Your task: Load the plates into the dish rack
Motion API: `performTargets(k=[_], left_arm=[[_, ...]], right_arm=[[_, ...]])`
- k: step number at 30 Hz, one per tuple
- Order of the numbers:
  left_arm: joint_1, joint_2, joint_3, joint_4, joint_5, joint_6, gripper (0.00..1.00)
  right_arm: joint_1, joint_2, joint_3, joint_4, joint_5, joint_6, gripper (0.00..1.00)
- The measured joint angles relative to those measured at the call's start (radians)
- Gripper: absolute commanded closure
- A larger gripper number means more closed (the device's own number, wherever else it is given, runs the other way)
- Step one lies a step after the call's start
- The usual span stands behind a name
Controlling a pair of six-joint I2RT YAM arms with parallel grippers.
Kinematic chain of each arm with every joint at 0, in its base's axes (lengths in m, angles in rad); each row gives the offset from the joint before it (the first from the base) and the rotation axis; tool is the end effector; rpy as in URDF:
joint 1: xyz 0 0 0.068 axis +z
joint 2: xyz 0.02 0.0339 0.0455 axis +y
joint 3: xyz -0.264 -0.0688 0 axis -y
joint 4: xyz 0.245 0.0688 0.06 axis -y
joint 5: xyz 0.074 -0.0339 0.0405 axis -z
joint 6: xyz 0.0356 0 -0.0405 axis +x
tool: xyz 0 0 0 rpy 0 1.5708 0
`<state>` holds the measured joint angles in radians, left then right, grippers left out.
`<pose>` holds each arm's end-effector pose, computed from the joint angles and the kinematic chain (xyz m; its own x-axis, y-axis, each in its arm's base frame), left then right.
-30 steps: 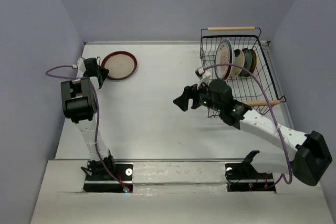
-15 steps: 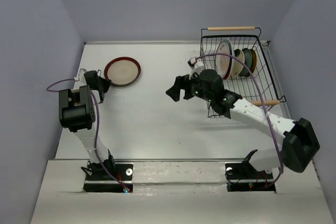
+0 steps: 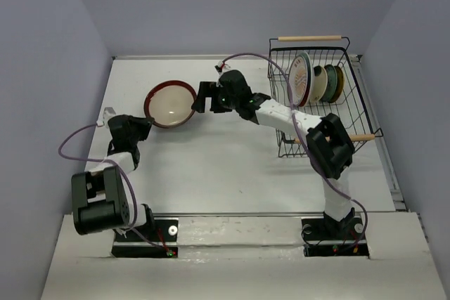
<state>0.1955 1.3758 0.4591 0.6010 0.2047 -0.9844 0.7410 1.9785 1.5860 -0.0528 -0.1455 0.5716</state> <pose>0.2653 0.0452 0.1808 -0.1680 -0.8647 -0.4734 -0.2540 0.5020 -0.8267 0.3452 0.3228 0.2705 -0.6808 0.1026 -0.7252 -0.4710 0.6970 0.5407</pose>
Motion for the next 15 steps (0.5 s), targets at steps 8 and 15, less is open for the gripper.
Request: performTargets(k=[8, 15], left_arm=[[0.0, -0.238, -0.091, -0.042, 0.093, 0.008, 0.94], [0.0, -0.385, -0.126, -0.113, 0.193, 0.02, 0.94]], right_arm=[[0.0, 0.109, 0.041, -0.037, -0.045, 0.063, 0.01], [0.0, 0.083, 0.0, 0.064, -0.124, 0.109, 0.28]])
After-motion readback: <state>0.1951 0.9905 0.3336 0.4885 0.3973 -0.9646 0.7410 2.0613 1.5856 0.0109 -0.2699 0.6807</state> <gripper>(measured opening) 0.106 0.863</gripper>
